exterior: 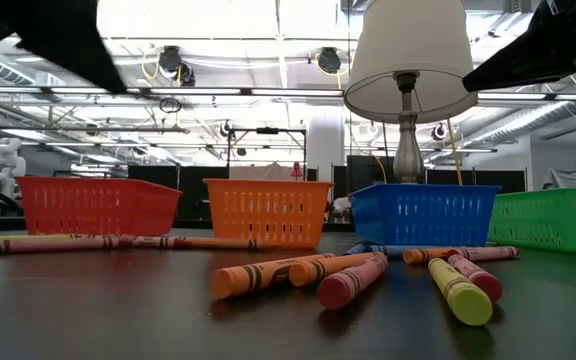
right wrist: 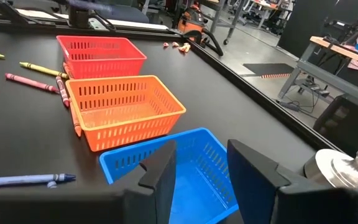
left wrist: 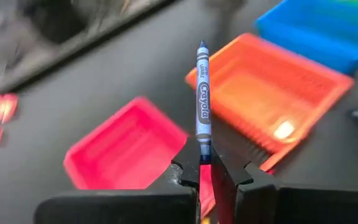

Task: Sort crayons
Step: Put the blue crayon into the red bin, then adjust the red bin

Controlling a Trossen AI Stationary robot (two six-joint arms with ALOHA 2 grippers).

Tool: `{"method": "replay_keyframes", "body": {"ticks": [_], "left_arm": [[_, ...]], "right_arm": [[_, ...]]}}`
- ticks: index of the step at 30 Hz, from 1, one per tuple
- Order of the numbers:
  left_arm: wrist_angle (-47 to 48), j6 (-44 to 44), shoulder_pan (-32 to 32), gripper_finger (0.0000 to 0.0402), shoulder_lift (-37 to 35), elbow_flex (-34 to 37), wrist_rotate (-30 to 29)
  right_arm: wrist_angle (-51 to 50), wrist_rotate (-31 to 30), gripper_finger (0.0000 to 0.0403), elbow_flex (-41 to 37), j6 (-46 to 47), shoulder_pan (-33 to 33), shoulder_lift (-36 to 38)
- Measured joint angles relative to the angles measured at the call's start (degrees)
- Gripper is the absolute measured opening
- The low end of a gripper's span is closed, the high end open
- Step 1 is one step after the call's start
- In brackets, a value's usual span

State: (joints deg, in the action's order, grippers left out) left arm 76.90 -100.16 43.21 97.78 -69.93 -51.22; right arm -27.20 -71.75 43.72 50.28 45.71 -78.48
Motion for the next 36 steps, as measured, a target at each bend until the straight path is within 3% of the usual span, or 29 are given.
{"method": "replay_keyframes", "body": {"ticks": [3,7,15,19,26,36], "left_arm": [[2.6,-4.96,-0.97,0.0013,0.01,0.02,5.15],[4.71,-6.08,-2.86,0.0013,0.42,0.09,6.07],[-0.64,-6.44,-5.97,0.0013,0.46,4.43,13.94],[-0.79,-9.88,-6.33,0.0017,0.46,6.06,14.49],[-1.49,-17.77,-6.35,0.0055,0.46,9.17,15.82],[-3.8,-15.58,-6.1,0.0144,0.46,9.79,14.62]], "right_arm": [[0.02,0.0,0.0128,0.0,-0.02,0.0,0.02],[0.02,0.0,0.0128,0.0,-0.02,-0.24,0.02],[0.02,0.0,0.0128,0.0,-0.02,-0.26,0.02],[0.0,0.01,0.0128,0.0,-0.02,-0.26,0.02],[0.0,0.02,0.0128,0.0,-0.02,-0.26,0.03],[0.0,0.04,0.0128,0.0,-0.02,-0.26,0.02]]}}
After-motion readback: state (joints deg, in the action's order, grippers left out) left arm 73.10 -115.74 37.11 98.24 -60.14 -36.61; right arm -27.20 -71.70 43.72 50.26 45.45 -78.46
